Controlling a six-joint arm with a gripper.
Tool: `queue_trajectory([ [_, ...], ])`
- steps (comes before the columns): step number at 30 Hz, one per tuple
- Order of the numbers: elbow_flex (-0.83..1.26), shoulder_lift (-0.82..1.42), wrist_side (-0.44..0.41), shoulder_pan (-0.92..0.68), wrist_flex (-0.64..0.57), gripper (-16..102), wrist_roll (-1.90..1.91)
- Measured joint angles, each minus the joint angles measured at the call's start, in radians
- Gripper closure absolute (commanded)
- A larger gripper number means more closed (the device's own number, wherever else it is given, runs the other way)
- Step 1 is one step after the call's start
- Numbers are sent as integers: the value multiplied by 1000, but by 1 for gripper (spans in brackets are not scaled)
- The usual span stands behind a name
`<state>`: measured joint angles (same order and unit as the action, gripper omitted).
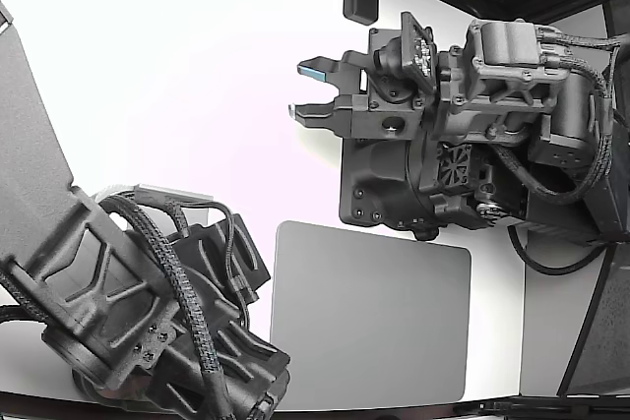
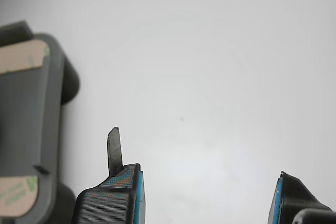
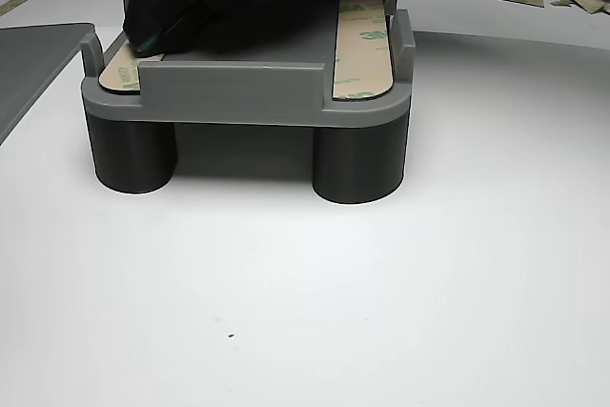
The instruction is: Peel off protective film from adhesive tape.
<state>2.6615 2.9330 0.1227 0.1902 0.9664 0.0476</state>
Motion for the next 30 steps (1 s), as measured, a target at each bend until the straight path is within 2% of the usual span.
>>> queue_trajectory([
  [2, 15, 0, -15, -11, 12, 97, -17],
  [6, 35, 0, -167, -156, 87, 97, -187],
  [9, 35, 0, -229, -198, 103, 97, -391],
  [14, 35, 0, -225, -198, 106, 97, -871],
  [20, 35, -38, -232, -235, 35, 97, -1273],
  [30, 35, -222, -316, -380, -129, 97, -1358],
])
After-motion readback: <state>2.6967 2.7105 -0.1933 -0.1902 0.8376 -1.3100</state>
